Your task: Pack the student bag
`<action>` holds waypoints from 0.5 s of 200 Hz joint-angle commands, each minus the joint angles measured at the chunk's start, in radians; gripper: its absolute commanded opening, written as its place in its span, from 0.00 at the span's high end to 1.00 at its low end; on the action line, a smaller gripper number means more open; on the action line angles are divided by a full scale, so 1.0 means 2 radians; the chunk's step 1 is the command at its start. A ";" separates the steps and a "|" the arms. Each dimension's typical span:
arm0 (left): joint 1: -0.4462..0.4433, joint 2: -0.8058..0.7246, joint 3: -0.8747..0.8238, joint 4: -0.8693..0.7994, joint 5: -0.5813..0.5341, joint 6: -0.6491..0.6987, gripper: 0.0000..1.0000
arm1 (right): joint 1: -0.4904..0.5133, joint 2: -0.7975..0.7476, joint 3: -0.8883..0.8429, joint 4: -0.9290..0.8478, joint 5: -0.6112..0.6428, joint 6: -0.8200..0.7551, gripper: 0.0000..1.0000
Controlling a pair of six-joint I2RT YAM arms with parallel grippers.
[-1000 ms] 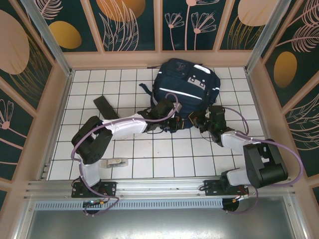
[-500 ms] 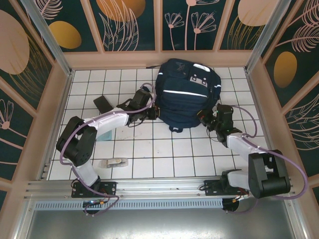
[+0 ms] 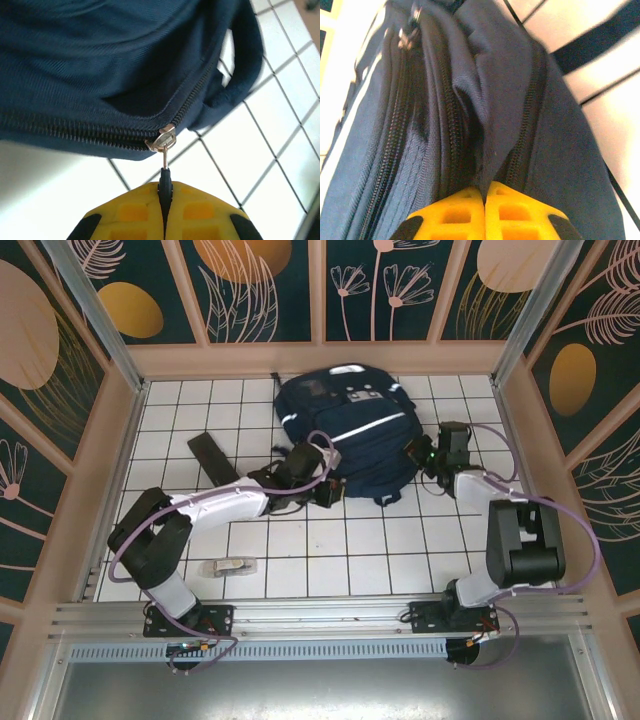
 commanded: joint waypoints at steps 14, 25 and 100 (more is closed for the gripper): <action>-0.005 0.063 0.074 -0.008 0.018 -0.004 1.00 | -0.012 -0.031 0.033 -0.028 0.038 -0.014 0.52; -0.006 0.086 0.109 -0.018 0.000 0.004 1.00 | -0.012 -0.055 0.025 -0.047 0.036 -0.010 0.44; -0.004 0.129 0.188 -0.026 0.023 0.017 1.00 | 0.021 -0.149 -0.142 0.056 -0.056 0.115 0.25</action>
